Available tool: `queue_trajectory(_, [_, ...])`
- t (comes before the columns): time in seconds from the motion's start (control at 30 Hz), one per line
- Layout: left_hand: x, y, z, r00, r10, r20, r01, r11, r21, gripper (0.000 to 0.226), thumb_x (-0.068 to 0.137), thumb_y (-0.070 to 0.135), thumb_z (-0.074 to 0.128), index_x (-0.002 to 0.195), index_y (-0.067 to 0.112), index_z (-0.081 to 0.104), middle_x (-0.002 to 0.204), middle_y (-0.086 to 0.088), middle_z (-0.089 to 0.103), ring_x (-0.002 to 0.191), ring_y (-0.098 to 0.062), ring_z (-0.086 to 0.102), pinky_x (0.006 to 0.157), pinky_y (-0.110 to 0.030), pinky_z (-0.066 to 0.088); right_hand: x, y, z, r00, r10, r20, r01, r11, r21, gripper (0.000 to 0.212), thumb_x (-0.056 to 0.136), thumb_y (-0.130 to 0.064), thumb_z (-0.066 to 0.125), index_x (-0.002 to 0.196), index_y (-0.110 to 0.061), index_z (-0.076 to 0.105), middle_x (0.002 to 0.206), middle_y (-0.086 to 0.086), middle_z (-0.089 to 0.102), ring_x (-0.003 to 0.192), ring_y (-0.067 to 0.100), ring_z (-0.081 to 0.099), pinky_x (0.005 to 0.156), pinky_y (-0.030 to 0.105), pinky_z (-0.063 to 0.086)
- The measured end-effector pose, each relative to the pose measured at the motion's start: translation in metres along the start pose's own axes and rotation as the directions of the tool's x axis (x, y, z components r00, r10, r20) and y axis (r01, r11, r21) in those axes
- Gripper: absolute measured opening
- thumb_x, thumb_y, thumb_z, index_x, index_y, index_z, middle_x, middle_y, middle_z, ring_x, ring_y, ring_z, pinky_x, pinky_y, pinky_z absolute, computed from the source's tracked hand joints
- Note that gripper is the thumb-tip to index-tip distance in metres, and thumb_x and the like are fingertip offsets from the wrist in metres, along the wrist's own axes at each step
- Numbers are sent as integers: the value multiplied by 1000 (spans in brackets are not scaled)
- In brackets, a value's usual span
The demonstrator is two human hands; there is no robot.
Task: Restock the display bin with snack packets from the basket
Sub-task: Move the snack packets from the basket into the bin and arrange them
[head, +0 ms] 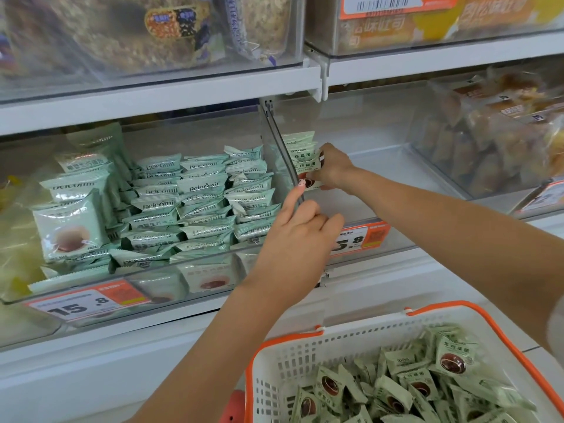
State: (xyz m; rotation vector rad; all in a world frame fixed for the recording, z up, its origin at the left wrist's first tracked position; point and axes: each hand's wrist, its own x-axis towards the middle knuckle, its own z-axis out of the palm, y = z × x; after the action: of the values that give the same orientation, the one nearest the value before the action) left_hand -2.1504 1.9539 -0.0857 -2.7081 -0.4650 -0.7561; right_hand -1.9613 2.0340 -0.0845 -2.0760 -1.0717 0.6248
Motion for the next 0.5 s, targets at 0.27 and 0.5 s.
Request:
queue_trajectory(0.27, [1,0,-2,1000,7,15,-7,1000,6,25,66,5,75,80,12,55,58,0,54,82,-26,53,116,-43,9,1,1,0,997,70,44,-68,996,-50,62,78,-16,76,125,-6,37,125,11,52,117,27,51,97,41,48])
queue_trajectory(0.5, [-1,-1,-3,999,26,43,-26,1000,-13,22,69,8,75,84,10,58,61,-1,56,86,-25,55,116,-43,10,0,0,-11,988,150,28,-151,986,70,62,87,-2,61,138,-4,27,135,15,41,122,28,46,103,38,44])
